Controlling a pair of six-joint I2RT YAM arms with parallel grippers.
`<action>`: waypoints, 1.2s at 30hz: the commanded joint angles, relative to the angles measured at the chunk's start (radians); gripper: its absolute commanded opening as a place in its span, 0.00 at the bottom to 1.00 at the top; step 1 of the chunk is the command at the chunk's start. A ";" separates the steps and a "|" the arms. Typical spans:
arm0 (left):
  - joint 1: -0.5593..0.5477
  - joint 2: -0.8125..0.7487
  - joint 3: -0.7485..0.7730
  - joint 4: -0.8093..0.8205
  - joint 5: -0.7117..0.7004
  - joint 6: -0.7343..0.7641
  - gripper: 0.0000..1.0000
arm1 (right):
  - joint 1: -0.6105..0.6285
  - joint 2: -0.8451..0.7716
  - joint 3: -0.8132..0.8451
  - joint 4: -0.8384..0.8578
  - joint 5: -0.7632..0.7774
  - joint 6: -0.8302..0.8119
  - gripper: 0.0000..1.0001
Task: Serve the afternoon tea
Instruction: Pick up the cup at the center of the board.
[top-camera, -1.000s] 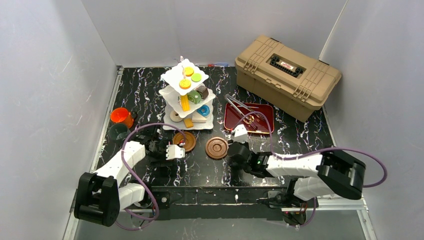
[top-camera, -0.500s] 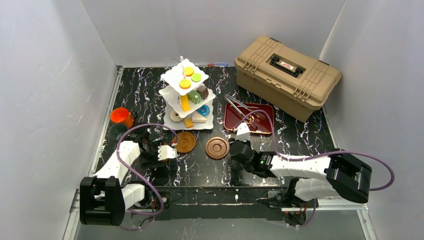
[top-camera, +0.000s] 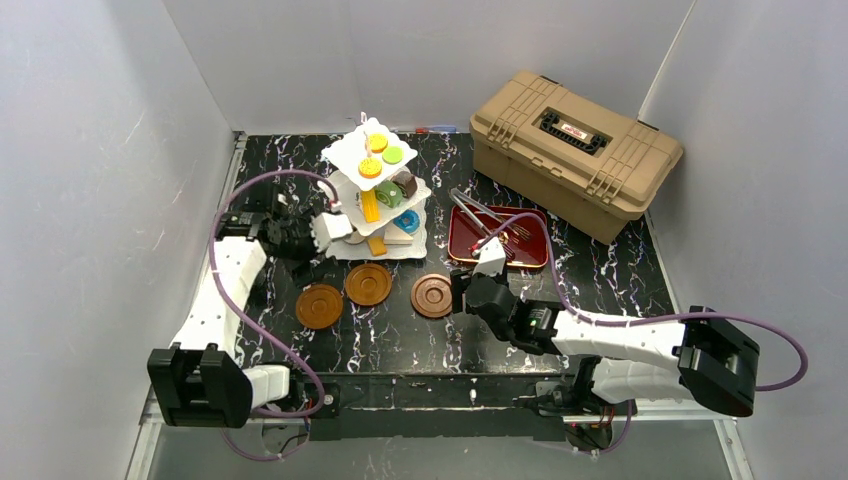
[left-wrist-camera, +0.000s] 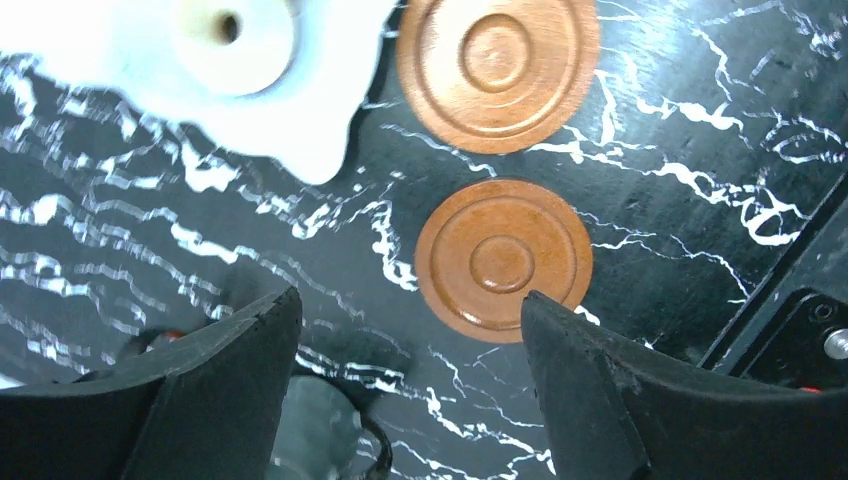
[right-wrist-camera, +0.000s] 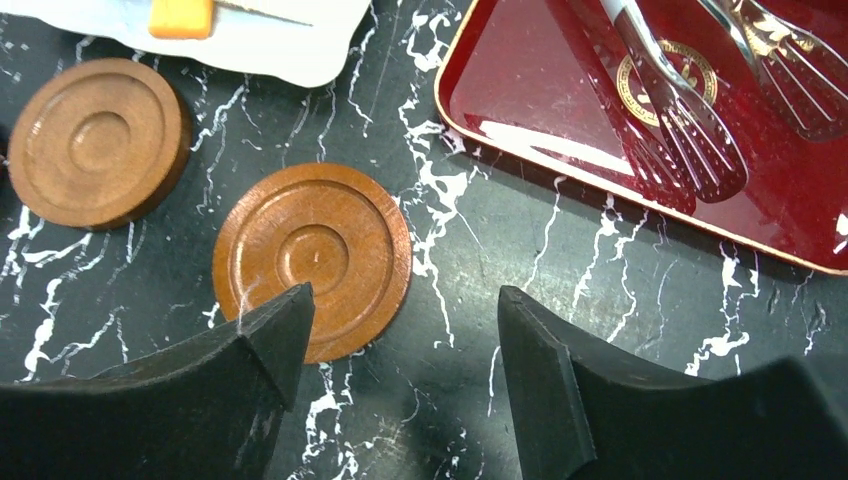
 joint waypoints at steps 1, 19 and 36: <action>0.141 0.031 0.122 -0.108 0.064 -0.133 0.79 | 0.008 -0.031 0.060 0.024 0.007 -0.026 0.77; 0.679 0.330 0.360 -0.170 -0.070 -0.148 0.72 | 0.059 -0.040 0.134 -0.068 -0.051 -0.051 0.86; 0.718 0.536 0.298 -0.007 -0.034 -0.193 0.49 | 0.073 -0.043 0.219 -0.146 -0.027 -0.047 0.90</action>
